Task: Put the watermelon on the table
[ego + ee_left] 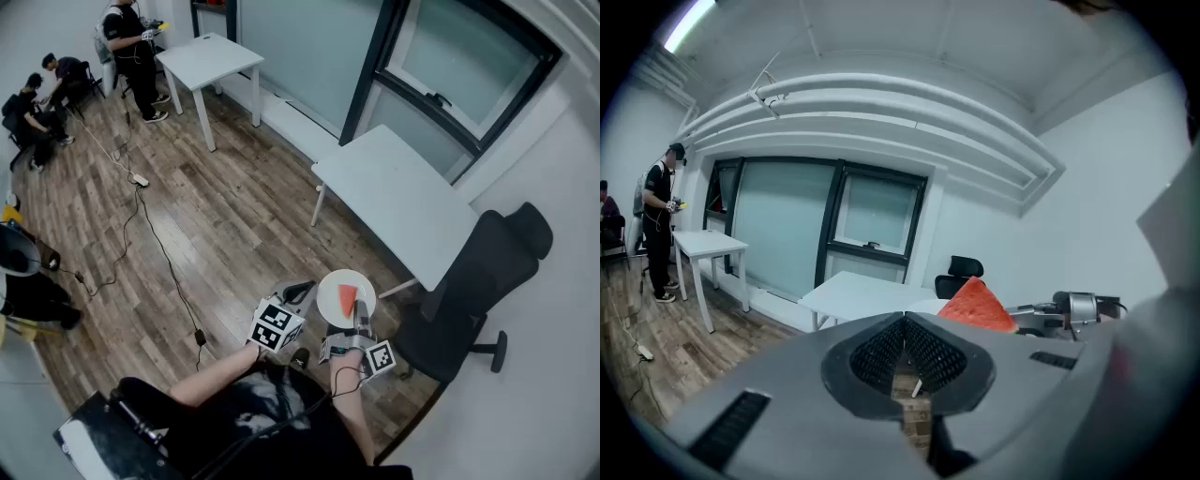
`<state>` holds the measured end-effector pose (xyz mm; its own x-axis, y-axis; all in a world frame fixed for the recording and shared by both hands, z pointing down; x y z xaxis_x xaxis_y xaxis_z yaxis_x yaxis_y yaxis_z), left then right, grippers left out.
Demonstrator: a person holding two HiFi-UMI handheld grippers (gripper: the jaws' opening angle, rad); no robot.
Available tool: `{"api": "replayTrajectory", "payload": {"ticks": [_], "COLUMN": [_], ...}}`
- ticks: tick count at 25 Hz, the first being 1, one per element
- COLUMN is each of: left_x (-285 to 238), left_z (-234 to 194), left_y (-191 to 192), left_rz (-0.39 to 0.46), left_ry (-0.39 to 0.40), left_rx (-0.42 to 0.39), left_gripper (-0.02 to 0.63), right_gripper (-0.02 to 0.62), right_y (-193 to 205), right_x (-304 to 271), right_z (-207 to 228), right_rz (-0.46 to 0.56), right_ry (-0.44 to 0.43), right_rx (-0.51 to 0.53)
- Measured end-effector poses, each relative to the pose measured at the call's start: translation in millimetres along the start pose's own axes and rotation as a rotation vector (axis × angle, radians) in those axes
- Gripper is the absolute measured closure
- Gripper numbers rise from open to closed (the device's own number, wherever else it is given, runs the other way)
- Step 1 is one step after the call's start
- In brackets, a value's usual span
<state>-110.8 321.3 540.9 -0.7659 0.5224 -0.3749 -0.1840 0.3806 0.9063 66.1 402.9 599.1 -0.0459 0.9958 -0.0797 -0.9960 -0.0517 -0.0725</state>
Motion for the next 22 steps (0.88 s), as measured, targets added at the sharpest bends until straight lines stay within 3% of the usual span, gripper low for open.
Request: {"api": "replayTrajectory", "payload": {"ticks": [14, 22], "left_x": [-15.1, -39.5], "left_z": [11.4, 17.6], "left_y": [2.7, 3.3], "left_rz": [-0.025, -0.035], "left_ry": [0.022, 0.011], "left_rx": [0.001, 0.021], "left_gripper": [0.600, 0.600], "right_gripper": [0.571, 0.571], "right_y": [-8.6, -29.5], "right_x": [-3.9, -6.6], "right_z": [1.0, 11.8], "right_rz": [-0.034, -0.048], "right_ry": [-0.017, 0.020], "right_rx": [-0.015, -0.046]}}
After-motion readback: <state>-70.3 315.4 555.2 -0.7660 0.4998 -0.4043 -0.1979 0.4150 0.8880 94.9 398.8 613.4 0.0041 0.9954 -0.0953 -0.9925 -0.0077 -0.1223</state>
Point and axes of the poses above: the fingertips, and each gripper's own axes: x backward along the fingers, z to its right, y out of its underside, the point moved 6 cm from there along x, backward along the fingers, and after that the axes turned 3 degrees about -z, right-handed, at the moved point
